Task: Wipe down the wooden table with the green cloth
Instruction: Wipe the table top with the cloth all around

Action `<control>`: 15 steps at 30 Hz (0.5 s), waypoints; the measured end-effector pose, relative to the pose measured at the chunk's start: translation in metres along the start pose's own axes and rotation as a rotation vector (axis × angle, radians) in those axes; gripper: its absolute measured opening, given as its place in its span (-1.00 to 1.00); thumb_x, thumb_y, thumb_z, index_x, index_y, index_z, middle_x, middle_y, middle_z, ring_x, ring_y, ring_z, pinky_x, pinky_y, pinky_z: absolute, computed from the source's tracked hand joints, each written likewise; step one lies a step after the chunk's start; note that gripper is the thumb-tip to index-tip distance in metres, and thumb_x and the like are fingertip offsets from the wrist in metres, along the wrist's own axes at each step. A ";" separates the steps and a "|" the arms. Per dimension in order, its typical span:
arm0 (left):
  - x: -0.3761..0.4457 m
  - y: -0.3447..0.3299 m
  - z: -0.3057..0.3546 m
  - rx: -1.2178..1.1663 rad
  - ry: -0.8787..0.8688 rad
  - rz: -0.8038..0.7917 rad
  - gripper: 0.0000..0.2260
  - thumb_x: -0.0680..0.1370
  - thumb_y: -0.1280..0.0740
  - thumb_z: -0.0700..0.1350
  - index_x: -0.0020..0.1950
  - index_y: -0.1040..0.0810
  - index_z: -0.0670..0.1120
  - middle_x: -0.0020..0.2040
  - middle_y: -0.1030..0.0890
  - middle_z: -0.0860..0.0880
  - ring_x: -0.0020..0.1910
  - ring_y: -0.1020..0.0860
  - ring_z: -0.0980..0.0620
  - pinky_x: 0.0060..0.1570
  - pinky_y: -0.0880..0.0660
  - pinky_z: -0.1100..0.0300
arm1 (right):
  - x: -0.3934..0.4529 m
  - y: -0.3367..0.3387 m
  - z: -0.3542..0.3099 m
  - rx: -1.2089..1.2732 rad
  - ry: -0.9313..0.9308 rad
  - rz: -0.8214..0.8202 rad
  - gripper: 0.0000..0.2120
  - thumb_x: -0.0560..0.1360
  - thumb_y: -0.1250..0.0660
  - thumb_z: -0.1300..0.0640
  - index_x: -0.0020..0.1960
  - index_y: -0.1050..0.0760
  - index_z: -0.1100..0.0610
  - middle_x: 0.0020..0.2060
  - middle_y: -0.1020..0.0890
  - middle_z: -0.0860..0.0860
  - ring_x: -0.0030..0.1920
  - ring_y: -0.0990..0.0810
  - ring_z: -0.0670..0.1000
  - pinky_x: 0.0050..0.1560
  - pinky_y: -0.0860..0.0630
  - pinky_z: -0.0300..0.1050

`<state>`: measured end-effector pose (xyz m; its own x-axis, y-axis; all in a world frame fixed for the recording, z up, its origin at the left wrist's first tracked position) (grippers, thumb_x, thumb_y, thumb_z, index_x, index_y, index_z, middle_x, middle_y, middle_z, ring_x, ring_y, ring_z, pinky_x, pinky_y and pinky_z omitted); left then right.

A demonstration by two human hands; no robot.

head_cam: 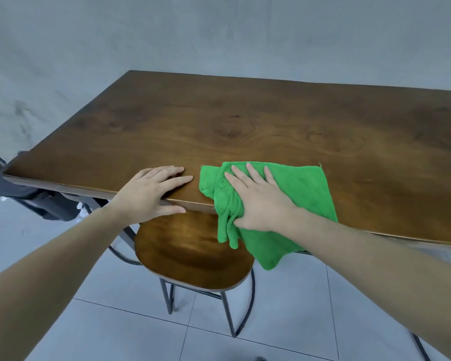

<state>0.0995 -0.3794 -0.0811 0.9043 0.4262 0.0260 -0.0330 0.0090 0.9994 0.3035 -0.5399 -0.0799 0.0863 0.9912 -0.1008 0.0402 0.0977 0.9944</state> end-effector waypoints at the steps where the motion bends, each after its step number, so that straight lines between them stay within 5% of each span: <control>1: -0.005 0.001 -0.013 0.006 -0.009 0.003 -0.31 0.47 -0.10 0.46 0.56 -0.11 0.26 0.57 -0.20 0.11 0.55 -0.15 0.01 0.48 -0.13 -0.04 | 0.013 0.001 -0.015 0.004 -0.002 0.003 0.07 0.41 -0.38 -0.26 0.62 0.25 -0.02 0.62 0.17 -0.03 0.60 0.23 0.14 0.54 0.18 0.33; 8: -0.043 0.003 -0.105 0.070 -0.060 0.065 -0.27 0.45 -0.08 0.49 0.53 -0.25 0.16 0.52 -0.33 0.07 0.51 -0.26 -0.01 0.43 -0.21 -0.05 | 0.089 0.005 -0.123 -0.084 0.114 0.049 -0.11 0.56 -0.23 -0.29 0.64 0.19 0.04 0.63 0.10 -0.03 0.61 0.13 0.11 0.56 0.09 0.26; 15: -0.076 0.009 -0.164 0.062 -0.084 0.132 -0.35 0.47 -0.17 0.38 0.51 -0.31 0.15 0.50 -0.38 0.01 0.48 -0.32 -0.06 0.36 -0.31 -0.08 | 0.091 0.009 -0.158 -0.154 0.207 -0.004 -0.09 0.53 -0.36 0.18 0.63 0.19 -0.08 0.62 0.09 -0.10 0.61 0.13 0.01 0.59 0.13 0.12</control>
<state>-0.0393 -0.2634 -0.0774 0.9264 0.3426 0.1562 -0.1296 -0.0994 0.9866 0.1544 -0.4344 -0.0752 -0.1199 0.9865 -0.1119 -0.1133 0.0983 0.9887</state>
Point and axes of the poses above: each hand's wrist, its own x-axis towards the middle knuckle, its own y-axis out of the back of the hand, z = x × y, the point moved 4 cm from there along x, towards the middle knuckle
